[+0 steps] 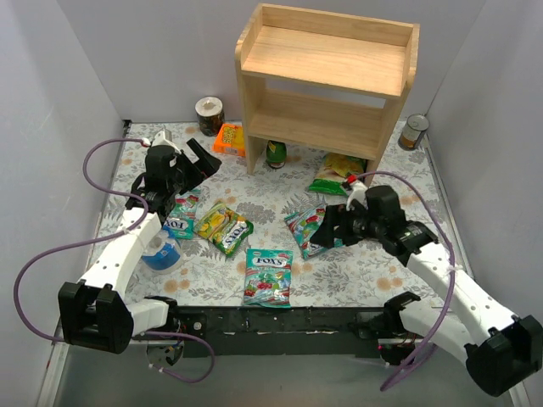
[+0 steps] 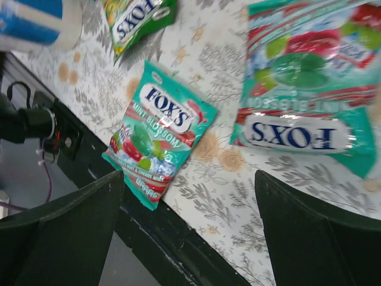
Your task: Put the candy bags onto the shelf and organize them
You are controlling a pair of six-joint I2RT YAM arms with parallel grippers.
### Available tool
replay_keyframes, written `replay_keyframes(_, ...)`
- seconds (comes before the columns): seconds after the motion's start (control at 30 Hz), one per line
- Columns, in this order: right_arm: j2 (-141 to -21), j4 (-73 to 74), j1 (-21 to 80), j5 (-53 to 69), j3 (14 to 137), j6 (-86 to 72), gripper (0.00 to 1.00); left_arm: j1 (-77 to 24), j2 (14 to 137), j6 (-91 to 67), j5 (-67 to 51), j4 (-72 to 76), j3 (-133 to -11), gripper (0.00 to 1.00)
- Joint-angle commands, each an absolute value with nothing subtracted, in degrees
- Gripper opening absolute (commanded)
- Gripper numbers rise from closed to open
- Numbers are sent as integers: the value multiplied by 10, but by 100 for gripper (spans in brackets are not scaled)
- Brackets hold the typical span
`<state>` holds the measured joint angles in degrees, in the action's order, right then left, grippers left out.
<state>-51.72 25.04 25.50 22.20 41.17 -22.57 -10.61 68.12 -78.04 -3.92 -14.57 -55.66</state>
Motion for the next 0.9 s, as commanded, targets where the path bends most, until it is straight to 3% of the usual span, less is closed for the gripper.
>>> replay_keyframes(0.0, -540, 180, 344, 168, 380, -303, 98, -106, 679, -780, -77, -149, -579, 98)
replay_keyframes(0.3, -602, 146, 433, 109, 328, -402, 96, -106, 672, -794, -105, -156, -571, 98)
replay_keyframes(0.7, -692, -46, 520, 97, 272, -588, 94, -115, 692, -819, -147, -135, -541, 98)
replay_keyframes(0.87, -736, -27, 561, 57, 288, -629, 89, -119, 695, -820, -149, -127, -534, 98)
